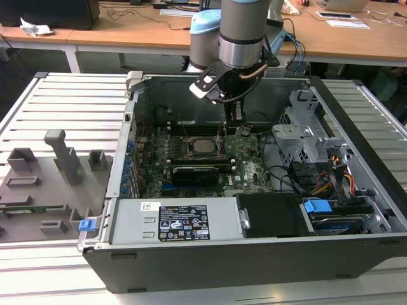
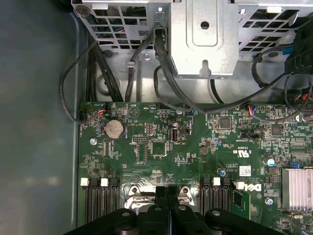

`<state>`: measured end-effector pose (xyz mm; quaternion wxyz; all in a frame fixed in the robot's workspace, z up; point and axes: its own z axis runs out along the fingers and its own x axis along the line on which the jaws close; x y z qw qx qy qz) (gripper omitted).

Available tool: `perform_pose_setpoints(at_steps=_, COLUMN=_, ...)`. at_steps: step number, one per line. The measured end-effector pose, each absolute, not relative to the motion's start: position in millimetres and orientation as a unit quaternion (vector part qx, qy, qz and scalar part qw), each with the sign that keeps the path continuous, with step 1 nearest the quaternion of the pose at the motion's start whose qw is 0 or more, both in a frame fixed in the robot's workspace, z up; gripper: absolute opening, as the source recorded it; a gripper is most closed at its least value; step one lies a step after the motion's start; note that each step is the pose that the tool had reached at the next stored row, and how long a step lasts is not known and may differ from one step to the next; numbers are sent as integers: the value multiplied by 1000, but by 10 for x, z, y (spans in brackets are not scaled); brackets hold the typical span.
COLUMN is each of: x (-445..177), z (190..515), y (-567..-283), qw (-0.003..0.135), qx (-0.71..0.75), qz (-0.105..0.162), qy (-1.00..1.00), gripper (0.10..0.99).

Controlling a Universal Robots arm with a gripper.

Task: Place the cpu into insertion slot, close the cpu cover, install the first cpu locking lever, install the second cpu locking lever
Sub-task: 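Close the cpu cover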

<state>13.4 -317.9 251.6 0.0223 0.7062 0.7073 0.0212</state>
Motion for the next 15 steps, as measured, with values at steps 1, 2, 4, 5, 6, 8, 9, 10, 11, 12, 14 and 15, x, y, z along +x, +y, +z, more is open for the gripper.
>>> perform_pose_setpoints(at_steps=1, x=131, z=2516, y=-3179, qw=22, qx=706, qz=21, qy=707, gripper=106)
perform_pose_setpoints(at_steps=2, x=126, z=2517, y=-3179, qw=22, qx=706, qz=21, qy=707, gripper=106)
perform_pose_setpoints(at_steps=4, x=119, z=2516, y=-3179, qw=22, qx=706, qz=21, qy=707, gripper=106)
perform_pose_setpoints(at_steps=5, x=116, z=2516, y=-3179, qw=22, qx=706, qz=21, qy=707, gripper=106)
perform_pose_setpoints(at_steps=6, x=111, z=2516, y=-3179, qw=22, qx=706, qz=21, qy=707, gripper=106)
perform_pose_setpoints(at_steps=8, x=101, z=2516, y=-3179, qw=22, qx=706, qz=21, qy=707, gripper=106)
perform_pose_setpoints(at_steps=9, x=97, z=2516, y=-3179, qw=22, qx=706, qz=21, qy=707, gripper=106)
perform_pose_setpoints(at_steps=10, x=92, z=2516, y=-3179, qw=22, qx=706, qz=21, qy=707, gripper=106)
perform_pose_setpoints(at_steps=11, x=88, z=2516, y=-3179, qw=22, qx=706, qz=21, qy=707, gripper=106)
perform_pose_setpoints(at_steps=12, x=84, z=2516, y=-3179, qw=22, qx=706, qz=21, qy=707, gripper=106)
perform_pose_setpoints(at_steps=14, x=76, z=2516, y=-3179, qw=22, qx=706, qz=21, qy=707, gripper=106)
perform_pose_setpoints(at_steps=15, x=71, z=2516, y=-3179, qw=22, qx=706, qz=21, qy=707, gripper=106)
